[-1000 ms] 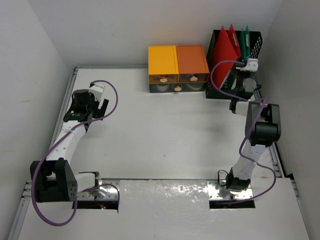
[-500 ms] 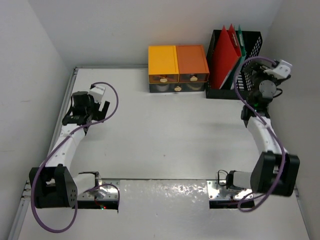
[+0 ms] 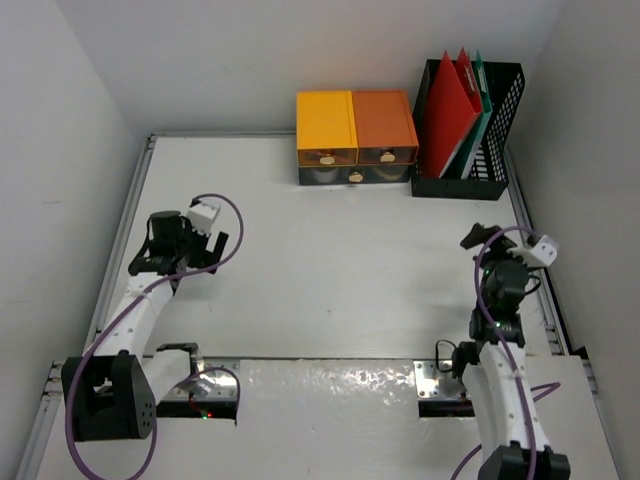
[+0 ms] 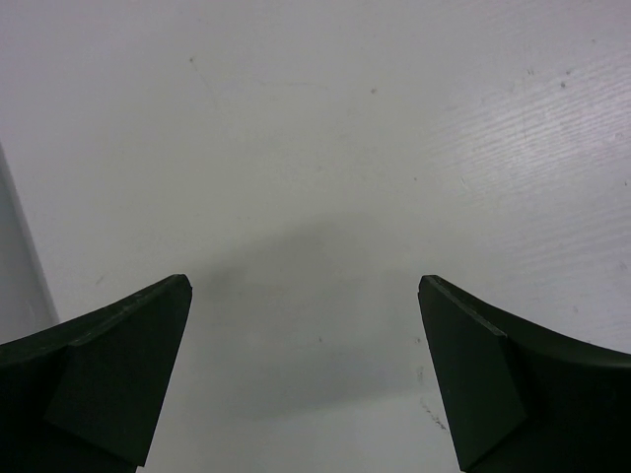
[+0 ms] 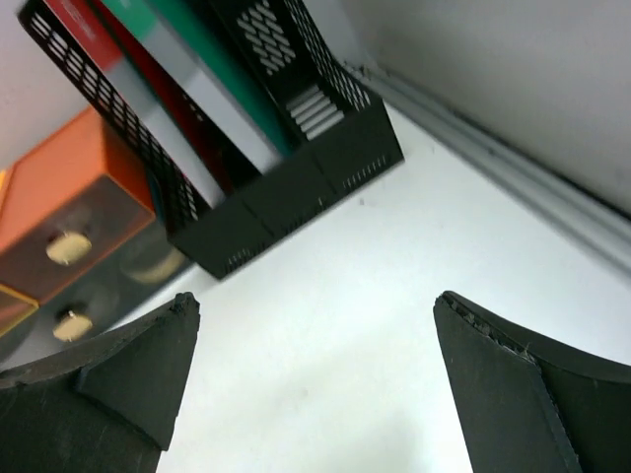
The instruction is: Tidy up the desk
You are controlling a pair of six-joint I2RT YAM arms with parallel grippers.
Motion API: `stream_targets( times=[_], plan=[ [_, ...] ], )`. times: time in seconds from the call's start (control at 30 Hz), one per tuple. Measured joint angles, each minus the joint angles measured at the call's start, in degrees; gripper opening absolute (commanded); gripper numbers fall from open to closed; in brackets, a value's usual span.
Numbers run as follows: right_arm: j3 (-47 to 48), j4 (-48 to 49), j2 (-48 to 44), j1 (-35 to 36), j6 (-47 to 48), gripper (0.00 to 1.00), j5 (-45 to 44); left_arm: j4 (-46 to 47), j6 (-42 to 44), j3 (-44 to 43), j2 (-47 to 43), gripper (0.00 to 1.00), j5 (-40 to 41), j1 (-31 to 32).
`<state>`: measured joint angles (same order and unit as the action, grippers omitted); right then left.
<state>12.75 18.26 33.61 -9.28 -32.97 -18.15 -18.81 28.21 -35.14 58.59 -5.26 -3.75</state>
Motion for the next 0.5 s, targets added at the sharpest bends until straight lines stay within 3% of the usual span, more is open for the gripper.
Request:
stream_targets(
  times=[0.2, 0.5],
  plan=[
    [-10.38, -7.10, -12.52, 0.00, -3.39, 0.99, 3.58, 1.29, -0.20, 3.30, -0.44, 1.00, -1.49, -0.11],
    [-10.91, -20.41, -25.46, 0.04, -2.84, 0.99, 11.74, 3.56, -0.15, 5.07, 0.13, 0.99, -5.35, -0.11]
  ],
)
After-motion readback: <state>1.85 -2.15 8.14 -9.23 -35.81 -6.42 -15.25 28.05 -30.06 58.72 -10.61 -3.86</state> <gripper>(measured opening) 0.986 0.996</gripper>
